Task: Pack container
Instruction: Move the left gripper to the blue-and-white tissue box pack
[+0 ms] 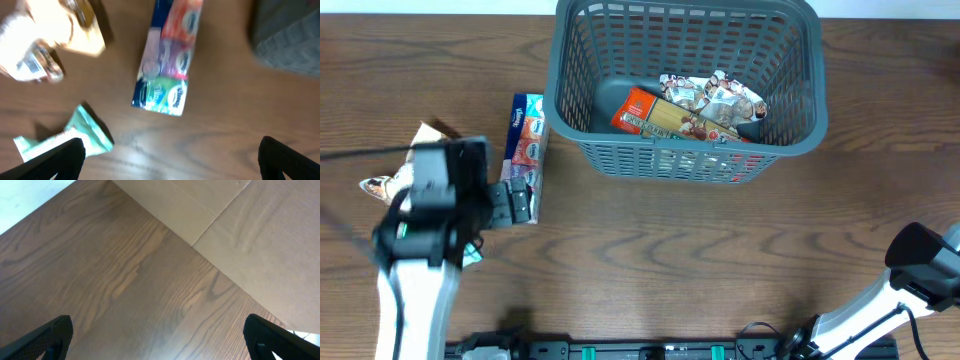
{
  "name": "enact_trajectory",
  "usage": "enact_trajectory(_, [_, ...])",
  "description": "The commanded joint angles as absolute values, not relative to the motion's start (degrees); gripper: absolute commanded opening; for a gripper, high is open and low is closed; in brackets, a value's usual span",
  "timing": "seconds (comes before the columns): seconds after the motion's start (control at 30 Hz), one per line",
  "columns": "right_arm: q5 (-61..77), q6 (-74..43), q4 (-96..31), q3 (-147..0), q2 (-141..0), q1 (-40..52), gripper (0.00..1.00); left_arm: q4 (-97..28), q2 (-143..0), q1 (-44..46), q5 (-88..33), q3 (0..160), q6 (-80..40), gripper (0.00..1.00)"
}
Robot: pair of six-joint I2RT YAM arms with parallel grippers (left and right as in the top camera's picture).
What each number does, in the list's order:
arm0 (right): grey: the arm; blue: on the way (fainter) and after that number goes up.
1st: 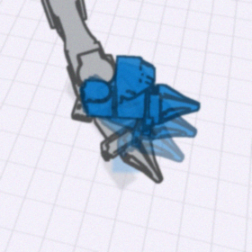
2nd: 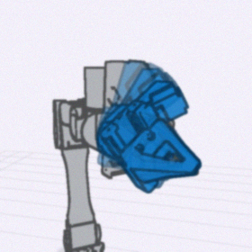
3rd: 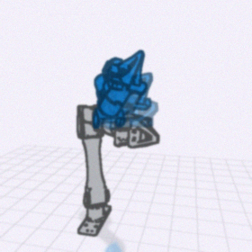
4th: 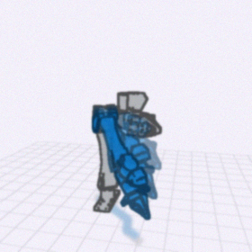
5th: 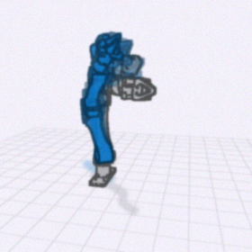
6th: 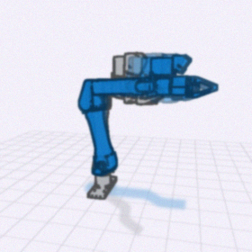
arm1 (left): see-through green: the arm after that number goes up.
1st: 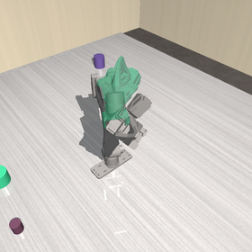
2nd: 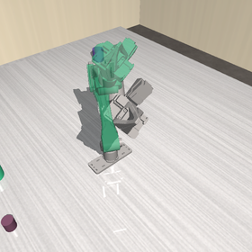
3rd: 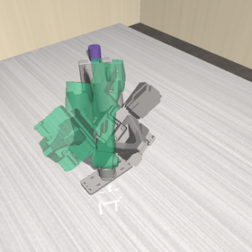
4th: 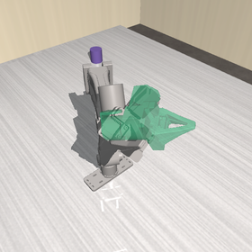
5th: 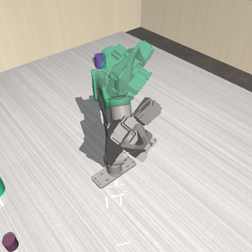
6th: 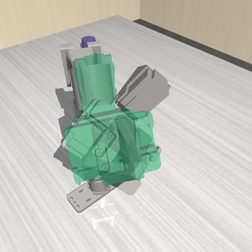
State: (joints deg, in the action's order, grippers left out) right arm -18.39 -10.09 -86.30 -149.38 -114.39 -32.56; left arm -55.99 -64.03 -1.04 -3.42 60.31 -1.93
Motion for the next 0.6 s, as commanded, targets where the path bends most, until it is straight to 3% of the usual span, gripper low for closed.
enact_trajectory(0.0, [-18.57, -10.68, -86.41, -149.12, -114.89, -32.97, 0.99, -57.58, -71.16, -1.28, -2.48, 65.30, -3.03, 0.99])
enact_trajectory(0.57, [-18.57, -10.68, -86.41, -149.12, -114.89, -32.97, 0.99, -51.83, -82.89, -1.32, -2.33, 71.88, 2.83, 0.99])
